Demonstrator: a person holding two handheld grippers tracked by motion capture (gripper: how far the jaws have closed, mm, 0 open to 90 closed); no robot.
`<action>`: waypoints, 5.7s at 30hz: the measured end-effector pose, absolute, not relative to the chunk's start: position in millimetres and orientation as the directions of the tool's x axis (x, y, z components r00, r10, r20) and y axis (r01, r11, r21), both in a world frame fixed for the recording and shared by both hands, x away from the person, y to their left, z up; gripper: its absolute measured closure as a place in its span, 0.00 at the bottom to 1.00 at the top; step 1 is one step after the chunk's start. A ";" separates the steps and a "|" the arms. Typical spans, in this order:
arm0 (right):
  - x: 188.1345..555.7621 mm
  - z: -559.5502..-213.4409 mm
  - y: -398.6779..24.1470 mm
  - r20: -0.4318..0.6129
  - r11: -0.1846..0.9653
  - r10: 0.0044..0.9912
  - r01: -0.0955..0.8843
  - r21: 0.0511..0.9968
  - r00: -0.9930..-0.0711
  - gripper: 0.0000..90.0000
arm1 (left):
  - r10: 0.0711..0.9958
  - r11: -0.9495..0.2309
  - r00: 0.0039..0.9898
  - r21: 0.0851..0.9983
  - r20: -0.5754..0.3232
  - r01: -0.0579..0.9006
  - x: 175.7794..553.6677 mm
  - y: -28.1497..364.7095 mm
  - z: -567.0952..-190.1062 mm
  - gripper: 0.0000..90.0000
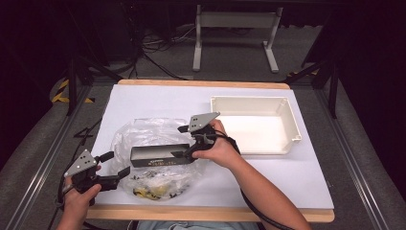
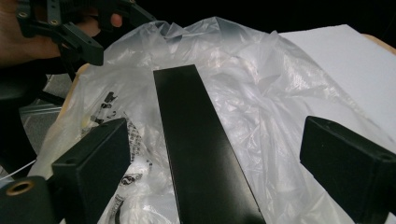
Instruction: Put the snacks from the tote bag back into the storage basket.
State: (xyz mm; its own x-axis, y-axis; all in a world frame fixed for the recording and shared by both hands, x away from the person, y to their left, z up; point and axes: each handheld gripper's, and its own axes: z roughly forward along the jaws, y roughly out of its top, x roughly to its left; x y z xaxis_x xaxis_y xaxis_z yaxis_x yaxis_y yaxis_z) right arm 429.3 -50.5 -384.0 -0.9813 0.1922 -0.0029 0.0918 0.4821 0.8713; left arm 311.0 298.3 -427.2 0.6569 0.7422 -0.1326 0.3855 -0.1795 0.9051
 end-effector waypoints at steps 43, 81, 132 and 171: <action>435.7 -440.5 -28.9 -0.016 0.607 0.174 0.094 0.789 -0.985 0.21 | 0.745 -0.187 0.656 0.907 -0.120 0.378 312.2 298.1 -427.2 0.15; 441.2 -439.0 -30.1 -0.027 0.652 0.064 0.022 0.758 -0.998 0.47 | 0.746 -0.186 0.655 0.906 -0.121 0.380 311.7 298.2 -427.4 0.15; 439.4 -314.8 -54.1 -0.096 0.655 -0.021 -0.086 0.751 -0.995 0.47 | 0.752 -0.178 0.648 0.908 -0.122 0.378 309.1 300.3 -426.9 0.15; 451.6 -274.2 -176.6 -0.144 0.687 0.117 -0.024 0.726 -0.983 0.47 | 0.749 -0.181 0.652 0.907 -0.123 0.379 312.2 296.8 -427.9 0.15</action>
